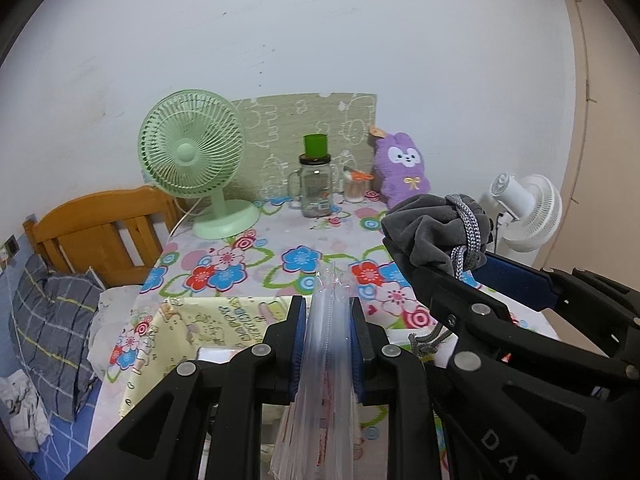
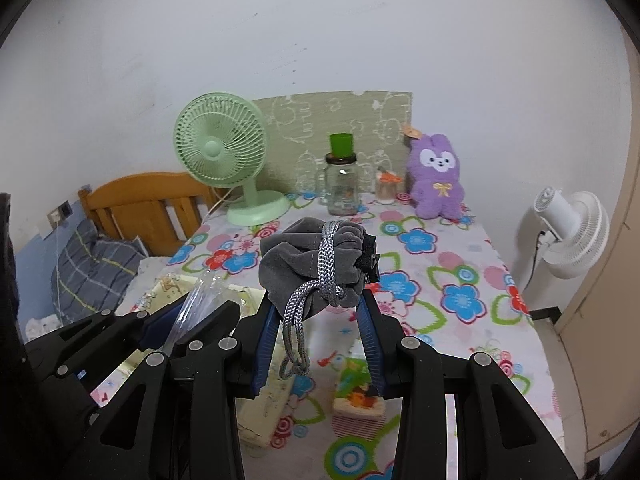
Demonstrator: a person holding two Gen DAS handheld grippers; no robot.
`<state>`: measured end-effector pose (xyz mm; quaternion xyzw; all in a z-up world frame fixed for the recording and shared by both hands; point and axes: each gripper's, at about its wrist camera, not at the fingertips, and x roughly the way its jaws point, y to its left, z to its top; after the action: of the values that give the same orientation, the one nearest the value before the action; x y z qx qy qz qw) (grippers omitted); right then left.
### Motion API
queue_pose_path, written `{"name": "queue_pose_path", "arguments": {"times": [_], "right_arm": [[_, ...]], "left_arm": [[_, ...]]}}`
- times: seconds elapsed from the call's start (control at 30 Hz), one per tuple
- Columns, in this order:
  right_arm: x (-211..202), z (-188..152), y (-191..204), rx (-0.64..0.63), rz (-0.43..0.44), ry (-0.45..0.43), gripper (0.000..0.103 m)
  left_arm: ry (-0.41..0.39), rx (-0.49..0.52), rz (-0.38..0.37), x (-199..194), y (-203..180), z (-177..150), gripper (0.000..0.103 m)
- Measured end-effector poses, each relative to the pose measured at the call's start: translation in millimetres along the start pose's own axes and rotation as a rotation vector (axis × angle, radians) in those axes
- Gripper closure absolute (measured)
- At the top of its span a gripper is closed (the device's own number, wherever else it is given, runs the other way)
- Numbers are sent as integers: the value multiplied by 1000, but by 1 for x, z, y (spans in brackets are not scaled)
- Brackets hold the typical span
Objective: Organize soft objects
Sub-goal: 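Lift and carry plastic bag with left tool while right tool carries grey pouch, then lower plastic bag into box with left tool while right tool lowers grey pouch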
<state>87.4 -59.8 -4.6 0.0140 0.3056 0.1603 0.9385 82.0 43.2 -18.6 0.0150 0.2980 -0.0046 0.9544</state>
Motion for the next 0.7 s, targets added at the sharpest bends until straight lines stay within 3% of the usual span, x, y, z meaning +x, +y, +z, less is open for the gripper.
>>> {"name": "queue_pose_path", "arguments": {"times": [0.7], "right_arm": [[55,-2,49,-56,115,87,61]], "left_arm": [[73,-44,66,35,58,-14,84]]}}
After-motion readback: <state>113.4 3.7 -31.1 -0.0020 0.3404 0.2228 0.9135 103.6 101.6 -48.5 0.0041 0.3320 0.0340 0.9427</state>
